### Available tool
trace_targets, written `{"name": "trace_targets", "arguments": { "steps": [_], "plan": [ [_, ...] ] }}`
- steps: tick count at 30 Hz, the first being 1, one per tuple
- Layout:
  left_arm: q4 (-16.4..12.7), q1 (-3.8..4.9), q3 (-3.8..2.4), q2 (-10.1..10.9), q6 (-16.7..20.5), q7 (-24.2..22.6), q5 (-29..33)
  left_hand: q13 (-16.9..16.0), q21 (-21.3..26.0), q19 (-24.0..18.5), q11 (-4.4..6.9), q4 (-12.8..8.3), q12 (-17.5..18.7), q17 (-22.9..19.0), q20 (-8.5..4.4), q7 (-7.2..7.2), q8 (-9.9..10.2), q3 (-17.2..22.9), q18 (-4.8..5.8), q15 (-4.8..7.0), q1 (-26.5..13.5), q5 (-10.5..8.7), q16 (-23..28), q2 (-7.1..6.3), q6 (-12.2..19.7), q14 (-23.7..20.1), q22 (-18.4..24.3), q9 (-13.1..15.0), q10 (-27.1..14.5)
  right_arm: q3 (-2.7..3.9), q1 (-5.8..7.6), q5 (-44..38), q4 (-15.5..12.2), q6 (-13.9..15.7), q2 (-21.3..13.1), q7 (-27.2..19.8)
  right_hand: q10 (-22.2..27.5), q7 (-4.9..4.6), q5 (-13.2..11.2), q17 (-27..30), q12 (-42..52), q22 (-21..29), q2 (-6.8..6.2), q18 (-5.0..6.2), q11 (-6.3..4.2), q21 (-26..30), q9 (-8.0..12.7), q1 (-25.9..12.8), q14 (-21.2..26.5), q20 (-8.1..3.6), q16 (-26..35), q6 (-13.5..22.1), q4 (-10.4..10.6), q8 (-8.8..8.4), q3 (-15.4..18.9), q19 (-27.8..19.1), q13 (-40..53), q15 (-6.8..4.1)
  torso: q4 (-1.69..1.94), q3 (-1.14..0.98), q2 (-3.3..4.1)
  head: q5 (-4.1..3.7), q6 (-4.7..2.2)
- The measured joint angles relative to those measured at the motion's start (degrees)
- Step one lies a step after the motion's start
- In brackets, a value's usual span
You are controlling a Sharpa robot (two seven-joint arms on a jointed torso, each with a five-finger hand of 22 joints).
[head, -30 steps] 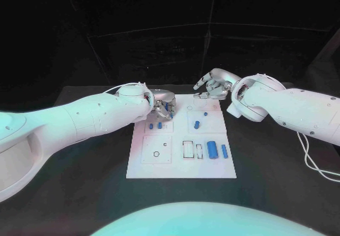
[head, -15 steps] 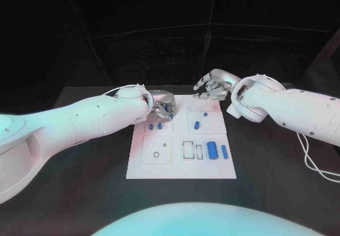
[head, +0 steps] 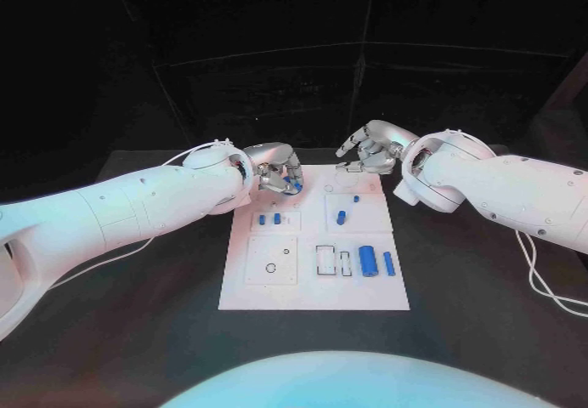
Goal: Assemble the parts on the task board
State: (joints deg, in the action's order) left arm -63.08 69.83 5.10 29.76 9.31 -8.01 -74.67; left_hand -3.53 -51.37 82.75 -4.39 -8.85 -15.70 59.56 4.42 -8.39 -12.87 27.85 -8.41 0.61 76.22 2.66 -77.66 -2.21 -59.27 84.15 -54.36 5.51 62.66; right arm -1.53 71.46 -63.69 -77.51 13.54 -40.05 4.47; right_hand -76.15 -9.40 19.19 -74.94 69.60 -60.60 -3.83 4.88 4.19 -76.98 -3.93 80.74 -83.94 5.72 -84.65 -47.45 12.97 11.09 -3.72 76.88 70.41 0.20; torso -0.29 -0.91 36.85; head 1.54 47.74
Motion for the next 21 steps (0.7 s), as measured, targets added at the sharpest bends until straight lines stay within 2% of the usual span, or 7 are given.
{"name": "trace_targets", "arguments": {
  "steps": [3,6,14,21],
  "plan": [
    [-0.8,-0.02,-0.63,1.2,0.7,0.0,1.8,0.0,0.0,0.0,0.0,0.0,0.0,0.0,0.0,0.01,0.0,0.0,0.0,0.0,0.0,0.0,0.0,0.0,0.0,0.0,0.0,0.0,0.0,0.0,-0.01,0.0,0.0,0.0,-0.1,0.0,0.0,0.0,0.0,0.0,0.0,0.0,0.0,0.0,0.0,0.0,0.0,0.0,0.0,0.0,0.0,0.0,0.0,0.0,0.0,0.0,0.0,0.0,0.0,0.0,0.0,0.04,-0.04],
    [-1.4,-0.08,-0.88,2.5,1.0,0.0,3.3,0.0,0.0,0.0,-0.11,0.0,0.2,-0.1,0.0,0.0,0.2,0.0,0.0,0.0,0.0,0.0,0.0,0.0,0.0,0.0,-0.1,0.0,0.1,0.0,-0.02,0.0,0.0,0.0,-0.2,0.0,0.0,0.0,0.0,0.0,0.0,0.0,0.0,0.01,0.0,0.0,0.0,0.0,0.0,0.0,0.0,0.0,0.0,0.0,0.0,0.0,0.0,0.0,0.0,0.01,0.0,0.04,-0.04],
    [-3.3,-0.12,-1.0,5.8,0.1,1.0,5.5,0.0,0.0,0.0,-0.01,-0.2,0.4,-0.2,0.0,-0.22,0.4,0.2,0.0,0.0,-0.3,0.0,0.0,-0.29,-0.2,0.0,-0.2,-0.2,0.4,0.0,-0.03,0.0,-0.1,0.0,-0.4,0.0,0.0,0.0,0.0,0.0,0.0,0.0,0.0,0.0,0.0,0.0,0.0,0.0,0.0,0.0,0.0,0.0,0.0,0.0,0.0,0.0,0.0,0.0,0.0,-0.01,-0.01,0.1,0.0],
    [-3.6,-0.26,-0.94,6.9,-1.8,2.1,6.2,0.0,-0.4,0.0,0.0,-0.2,0.7,-0.4,0.0,-0.01,0.4,0.2,0.0,0.0,-0.6,0.0,0.0,-0.55,-0.4,0.0,-0.4,-0.2,0.8,0.0,-0.1,0.0,-0.1,0.0,-0.4,0.0,0.0,0.0,0.0,0.0,0.0,0.0,0.0,0.01,0.0,0.0,0.0,0.0,0.0,0.0,0.0,0.0,0.0,0.0,0.0,0.0,0.0,0.0,-0.02,0.01,-0.01,0.26,0.02]
  ]
}}
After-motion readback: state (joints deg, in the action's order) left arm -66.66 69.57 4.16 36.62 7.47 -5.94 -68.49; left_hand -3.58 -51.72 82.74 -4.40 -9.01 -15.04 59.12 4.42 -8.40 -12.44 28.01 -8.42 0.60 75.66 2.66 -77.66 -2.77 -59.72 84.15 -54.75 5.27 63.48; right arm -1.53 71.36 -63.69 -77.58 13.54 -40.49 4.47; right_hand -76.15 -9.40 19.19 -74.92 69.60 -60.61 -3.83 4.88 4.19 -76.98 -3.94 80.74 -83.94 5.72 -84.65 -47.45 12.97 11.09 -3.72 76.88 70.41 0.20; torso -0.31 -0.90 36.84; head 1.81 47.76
